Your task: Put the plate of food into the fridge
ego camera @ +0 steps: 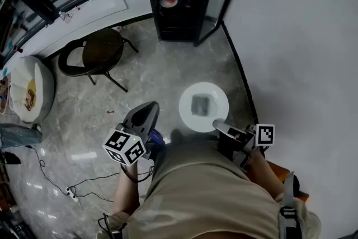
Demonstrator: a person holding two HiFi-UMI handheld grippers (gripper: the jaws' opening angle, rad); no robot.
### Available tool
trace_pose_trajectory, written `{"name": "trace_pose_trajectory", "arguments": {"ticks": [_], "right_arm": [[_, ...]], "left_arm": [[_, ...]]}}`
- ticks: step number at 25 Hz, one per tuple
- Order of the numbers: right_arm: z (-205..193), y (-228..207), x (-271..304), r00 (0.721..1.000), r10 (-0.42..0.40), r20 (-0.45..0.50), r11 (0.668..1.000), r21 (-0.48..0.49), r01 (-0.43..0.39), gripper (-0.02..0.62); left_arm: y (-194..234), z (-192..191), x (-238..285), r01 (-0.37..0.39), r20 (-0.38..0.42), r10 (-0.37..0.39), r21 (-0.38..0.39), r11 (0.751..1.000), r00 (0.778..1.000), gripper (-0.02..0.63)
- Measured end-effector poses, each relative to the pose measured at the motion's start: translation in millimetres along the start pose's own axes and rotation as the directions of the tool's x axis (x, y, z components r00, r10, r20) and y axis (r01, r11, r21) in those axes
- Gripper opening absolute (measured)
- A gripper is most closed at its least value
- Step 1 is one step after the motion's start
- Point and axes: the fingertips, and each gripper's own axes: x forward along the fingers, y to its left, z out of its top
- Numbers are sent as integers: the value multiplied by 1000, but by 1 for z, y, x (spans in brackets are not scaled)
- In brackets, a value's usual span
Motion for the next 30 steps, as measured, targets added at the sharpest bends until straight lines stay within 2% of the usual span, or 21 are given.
{"name": "trace_pose_trajectory", "arguments": {"ticks": [5, 10, 20, 25, 30], "right_arm": [[12, -5, -3, 1000, 11, 15, 1000, 29, -11, 29], [21, -3, 0, 1000, 5, -17, 1000, -19, -6, 29], [34, -3, -1, 998, 5, -62, 999, -32, -7, 29], [69, -3, -19, 997, 11, -77, 1000, -20, -13, 29], [61, -8, -10, 995, 7, -97, 999, -32, -10, 29]], "left_arm": [[-2, 1, 7, -15, -3, 15, 2, 1000, 1000, 12], [-4, 5, 14, -29, -3, 29, 6, 1000, 1000, 12], [-9, 8, 28, -55, -14, 55, 6, 998, 998, 12], [-27, 15, 61, -72, -21, 72, 12, 997, 997, 12], [-22, 10, 52, -80, -28, 80, 18, 997, 996, 12]]}}
